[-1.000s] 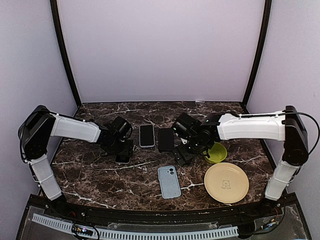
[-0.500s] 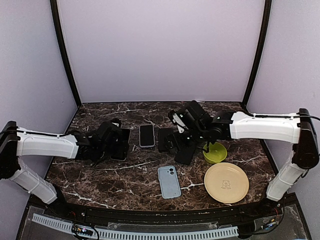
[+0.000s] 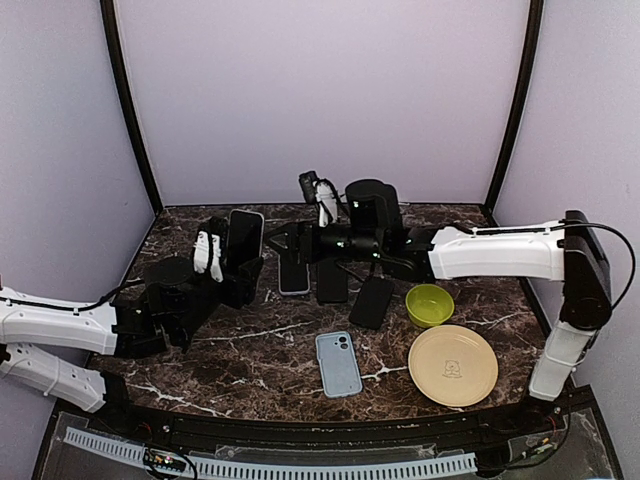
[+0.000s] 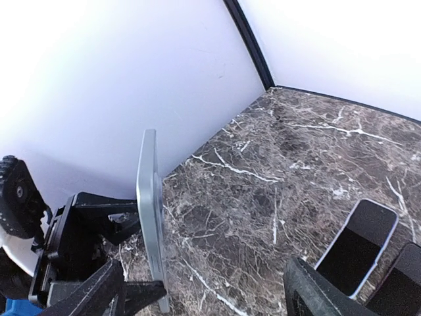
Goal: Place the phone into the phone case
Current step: Pass from the left arm to the right
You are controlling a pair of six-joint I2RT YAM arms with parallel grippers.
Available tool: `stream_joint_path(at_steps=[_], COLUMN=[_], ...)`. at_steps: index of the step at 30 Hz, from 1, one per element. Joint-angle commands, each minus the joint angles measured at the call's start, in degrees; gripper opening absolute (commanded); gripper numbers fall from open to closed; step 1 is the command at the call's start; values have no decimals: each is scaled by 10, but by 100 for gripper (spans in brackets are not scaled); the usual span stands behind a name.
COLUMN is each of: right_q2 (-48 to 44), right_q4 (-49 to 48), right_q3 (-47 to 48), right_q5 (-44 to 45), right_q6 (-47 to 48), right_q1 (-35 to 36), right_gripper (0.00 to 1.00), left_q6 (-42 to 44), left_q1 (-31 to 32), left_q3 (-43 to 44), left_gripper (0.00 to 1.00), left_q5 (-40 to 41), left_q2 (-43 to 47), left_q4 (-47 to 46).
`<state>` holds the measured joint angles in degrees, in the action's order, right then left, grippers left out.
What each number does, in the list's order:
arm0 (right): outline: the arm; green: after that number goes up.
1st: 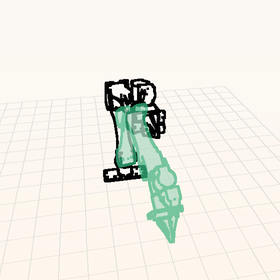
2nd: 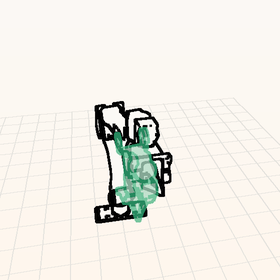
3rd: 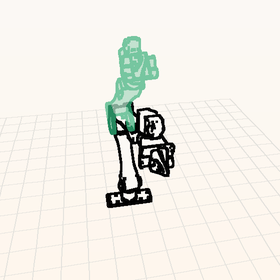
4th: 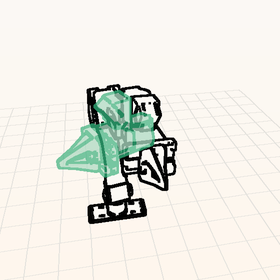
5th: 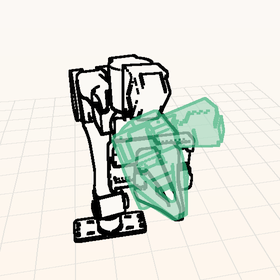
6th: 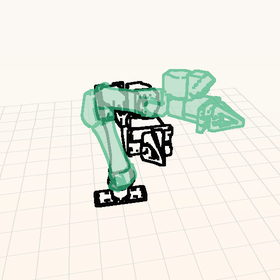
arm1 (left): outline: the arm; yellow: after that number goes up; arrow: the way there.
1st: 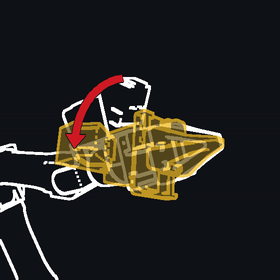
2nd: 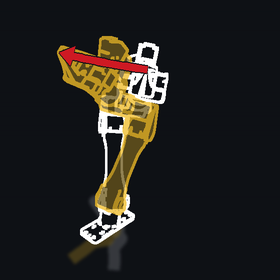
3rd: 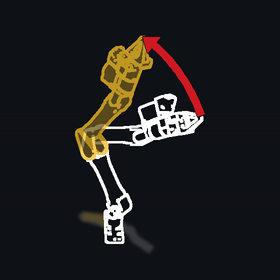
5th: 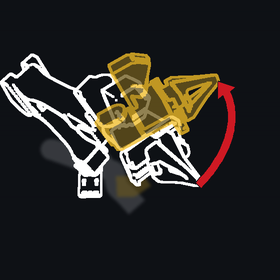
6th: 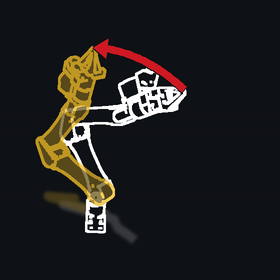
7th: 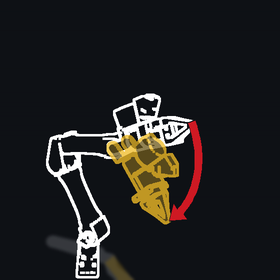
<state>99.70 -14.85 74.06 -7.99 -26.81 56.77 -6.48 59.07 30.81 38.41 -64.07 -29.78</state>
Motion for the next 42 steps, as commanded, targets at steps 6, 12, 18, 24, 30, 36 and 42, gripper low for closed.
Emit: stream_joint_path(at_steps=[6, 12, 18, 24, 30, 36, 42], right_q2=[63, 84, 58, 6, -101, -192, -271], right_q4=[-48, -25, -14, 27, 74, 253, 321], right_q3=[71, 95, 83, 56, -22, -23, -6], right_q5=[-75, -99, -106, -120, -163, -208, -269], right_q6=[-21, -15, 8, 73, 156, 309, 384], right_q1=[5, 5, 2, -7, -26, -46, -56], right_gripper=[61, 26, 0, 0, 0, 0, 0], left_q6=[59, 76, 81, 67, 34, 58, 135], left_q1=[15, 19, 20, 20, 11, 6, -15], left_q3=[9, 8, 5, -6, 35, 198, 225], left_gripper=[36, 36, 37, 73, 89, 89, 81], left_q5=[22, 16, -1, -33, -193, -447, -568], left_q2=[-9, -13, -9, 17, 51, 48, 63], left_q4=[-83, -89, -89, -53, 110, 339, 334])
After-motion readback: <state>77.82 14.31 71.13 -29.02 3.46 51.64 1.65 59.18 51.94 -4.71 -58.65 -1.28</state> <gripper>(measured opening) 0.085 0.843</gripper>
